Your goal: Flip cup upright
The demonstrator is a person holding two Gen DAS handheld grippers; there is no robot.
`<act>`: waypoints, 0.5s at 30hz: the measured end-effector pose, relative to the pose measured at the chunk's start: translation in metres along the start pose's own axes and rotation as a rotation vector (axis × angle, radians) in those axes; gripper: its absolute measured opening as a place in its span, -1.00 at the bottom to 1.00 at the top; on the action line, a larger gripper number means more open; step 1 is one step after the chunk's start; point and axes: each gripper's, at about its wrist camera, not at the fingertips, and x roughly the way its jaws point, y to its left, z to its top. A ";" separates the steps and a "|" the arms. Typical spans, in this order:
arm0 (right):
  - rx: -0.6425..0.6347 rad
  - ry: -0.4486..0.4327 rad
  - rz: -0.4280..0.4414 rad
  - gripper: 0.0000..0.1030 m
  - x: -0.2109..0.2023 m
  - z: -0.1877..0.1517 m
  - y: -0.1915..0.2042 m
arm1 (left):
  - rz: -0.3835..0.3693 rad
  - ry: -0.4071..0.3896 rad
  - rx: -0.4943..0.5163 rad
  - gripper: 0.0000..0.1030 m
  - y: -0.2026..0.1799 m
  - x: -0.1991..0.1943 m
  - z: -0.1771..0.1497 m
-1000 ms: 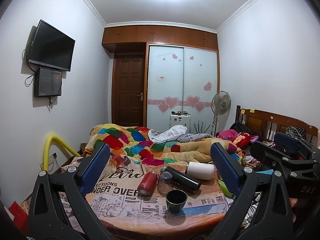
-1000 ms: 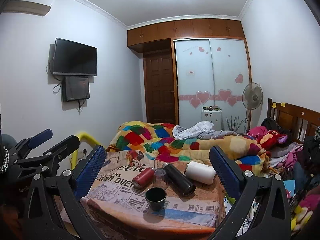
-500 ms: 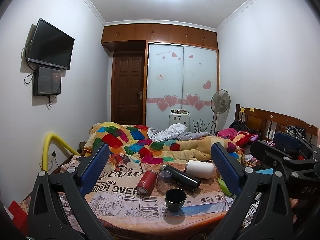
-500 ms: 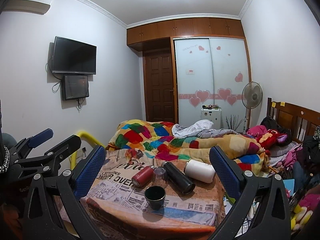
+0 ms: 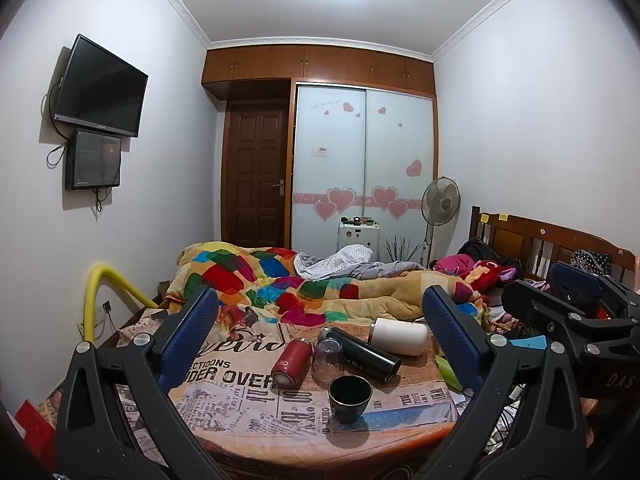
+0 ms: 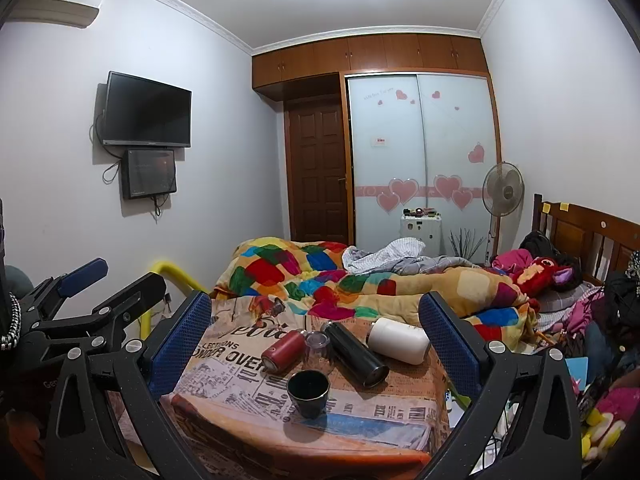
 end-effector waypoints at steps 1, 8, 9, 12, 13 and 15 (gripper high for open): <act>0.000 -0.001 -0.001 1.00 0.000 0.000 0.001 | 0.000 0.002 -0.001 0.99 0.001 0.001 0.000; 0.002 -0.001 0.000 1.00 0.000 0.000 0.000 | -0.011 0.006 -0.006 0.99 0.001 0.002 -0.003; 0.002 0.000 0.000 1.00 0.000 0.000 0.000 | -0.011 0.006 -0.005 0.99 0.001 0.003 -0.003; 0.001 -0.001 -0.001 1.00 0.001 0.000 0.000 | -0.011 0.003 -0.005 0.99 0.000 0.002 -0.004; 0.000 0.000 -0.002 1.00 0.001 0.000 0.000 | -0.013 0.004 -0.004 0.99 0.001 0.003 -0.003; 0.000 -0.001 -0.003 1.00 0.000 0.001 0.000 | -0.011 0.003 -0.006 0.99 0.001 0.002 -0.003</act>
